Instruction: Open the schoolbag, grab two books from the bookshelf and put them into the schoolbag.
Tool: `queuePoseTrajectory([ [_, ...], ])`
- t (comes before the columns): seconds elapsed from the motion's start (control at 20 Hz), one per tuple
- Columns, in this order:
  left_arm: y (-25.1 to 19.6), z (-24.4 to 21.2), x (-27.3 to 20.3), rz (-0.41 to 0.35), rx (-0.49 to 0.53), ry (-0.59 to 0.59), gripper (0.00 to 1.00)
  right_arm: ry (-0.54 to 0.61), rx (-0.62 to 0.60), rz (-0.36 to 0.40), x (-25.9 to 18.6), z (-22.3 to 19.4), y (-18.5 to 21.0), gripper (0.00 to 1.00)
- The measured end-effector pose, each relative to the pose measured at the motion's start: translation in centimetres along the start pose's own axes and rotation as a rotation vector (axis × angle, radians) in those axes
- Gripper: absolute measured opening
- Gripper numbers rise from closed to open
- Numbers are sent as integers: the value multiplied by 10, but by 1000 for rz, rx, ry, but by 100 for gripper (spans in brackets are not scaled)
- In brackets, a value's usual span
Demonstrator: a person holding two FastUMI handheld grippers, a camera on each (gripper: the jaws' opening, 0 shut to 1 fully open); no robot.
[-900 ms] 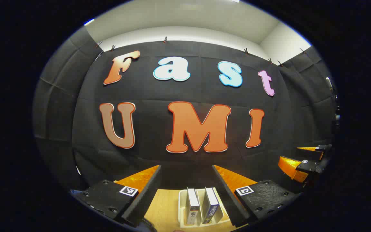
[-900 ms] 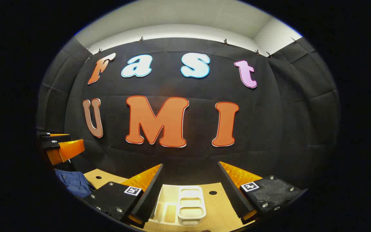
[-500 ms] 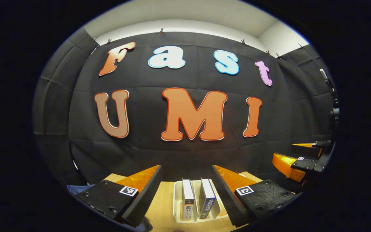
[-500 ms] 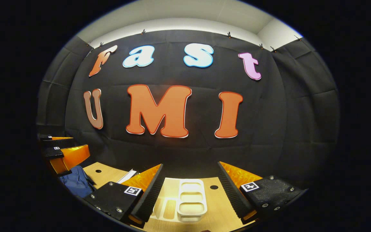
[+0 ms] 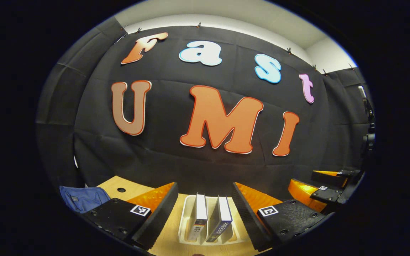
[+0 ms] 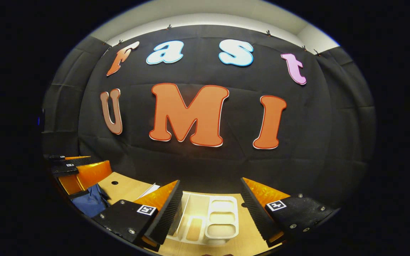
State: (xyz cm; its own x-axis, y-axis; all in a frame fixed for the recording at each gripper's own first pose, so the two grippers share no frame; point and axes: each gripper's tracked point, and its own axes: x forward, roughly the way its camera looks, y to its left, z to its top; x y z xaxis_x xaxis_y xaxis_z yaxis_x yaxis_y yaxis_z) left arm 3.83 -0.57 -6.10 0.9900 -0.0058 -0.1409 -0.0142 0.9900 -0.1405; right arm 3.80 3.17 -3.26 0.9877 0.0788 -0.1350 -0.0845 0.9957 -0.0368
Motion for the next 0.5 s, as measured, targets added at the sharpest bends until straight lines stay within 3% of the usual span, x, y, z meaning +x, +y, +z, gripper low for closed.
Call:
queuePoseTrajectory([
  [0.15, 6, 9, 13, 19, -3, -37, 94, 26, -12, 26, 5, -7, 5, 96],
  [0.35, -7, 27, 30, -16, 42, -76, 94, 8, 20, 41, 10, 6, 12, 96],
  [0.5, -23, 17, 26, -58, 13, -47, 94, -8, -12, 11, 8, 5, 5, 96],
])
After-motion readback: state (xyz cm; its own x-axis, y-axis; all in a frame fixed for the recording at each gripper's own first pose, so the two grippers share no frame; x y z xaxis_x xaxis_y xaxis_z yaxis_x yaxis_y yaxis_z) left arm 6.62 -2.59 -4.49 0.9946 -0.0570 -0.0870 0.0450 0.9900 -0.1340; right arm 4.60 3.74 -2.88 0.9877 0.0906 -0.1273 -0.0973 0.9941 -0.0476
